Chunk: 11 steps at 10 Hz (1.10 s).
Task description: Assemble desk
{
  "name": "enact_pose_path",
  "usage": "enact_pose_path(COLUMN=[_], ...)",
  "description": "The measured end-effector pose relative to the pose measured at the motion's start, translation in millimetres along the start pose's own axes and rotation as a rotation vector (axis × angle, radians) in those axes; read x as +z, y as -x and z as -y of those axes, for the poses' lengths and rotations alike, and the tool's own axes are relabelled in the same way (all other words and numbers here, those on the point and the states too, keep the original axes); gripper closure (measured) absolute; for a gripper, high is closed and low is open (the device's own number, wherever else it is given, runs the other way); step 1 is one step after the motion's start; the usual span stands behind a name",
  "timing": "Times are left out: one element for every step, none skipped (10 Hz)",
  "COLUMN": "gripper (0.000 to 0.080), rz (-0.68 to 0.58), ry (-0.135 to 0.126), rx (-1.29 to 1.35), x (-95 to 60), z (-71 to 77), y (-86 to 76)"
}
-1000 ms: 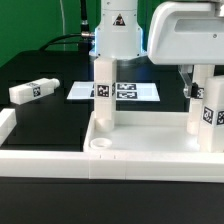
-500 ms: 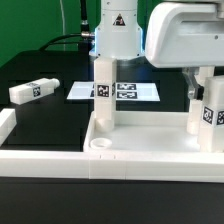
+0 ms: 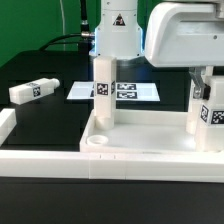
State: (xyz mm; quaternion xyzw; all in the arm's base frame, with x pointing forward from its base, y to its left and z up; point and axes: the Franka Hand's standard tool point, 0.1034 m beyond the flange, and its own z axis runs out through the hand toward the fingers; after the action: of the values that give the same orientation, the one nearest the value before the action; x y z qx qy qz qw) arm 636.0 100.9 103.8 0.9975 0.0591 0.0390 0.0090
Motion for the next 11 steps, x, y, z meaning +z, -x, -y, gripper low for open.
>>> enact_pose_path(gripper=[0.0509,0.0509,0.0509,0.0509,0.0509,0.0509,0.0509,0.0509,0.0509,0.0509,0.0509], rz=[0.0,0.0,0.002,0.003,0.003,0.007,0.009,0.011,0.018,0.018,0.019], ry=[-0.001,-0.003,-0.012,-0.015,-0.016,-0.026,-0.026,-0.024,0.002,-0.003,-0.005], rx=[0.097,0.191,0.302,0.38,0.428,0.554,0.663,0.759,0.805,0.874,0.94], x=[0.0,0.1,0.1,0.1,0.1,0.1,0.6,0.7,0.7,0.5,0.5], z=[-0.1,0.0,0.5,0.6,0.4,1.3,2.1,3.4,6.9,7.3,7.1], y=[0.0,0.0,0.1,0.1,0.1,0.1,0.4,0.5,0.0,-0.8,-0.8])
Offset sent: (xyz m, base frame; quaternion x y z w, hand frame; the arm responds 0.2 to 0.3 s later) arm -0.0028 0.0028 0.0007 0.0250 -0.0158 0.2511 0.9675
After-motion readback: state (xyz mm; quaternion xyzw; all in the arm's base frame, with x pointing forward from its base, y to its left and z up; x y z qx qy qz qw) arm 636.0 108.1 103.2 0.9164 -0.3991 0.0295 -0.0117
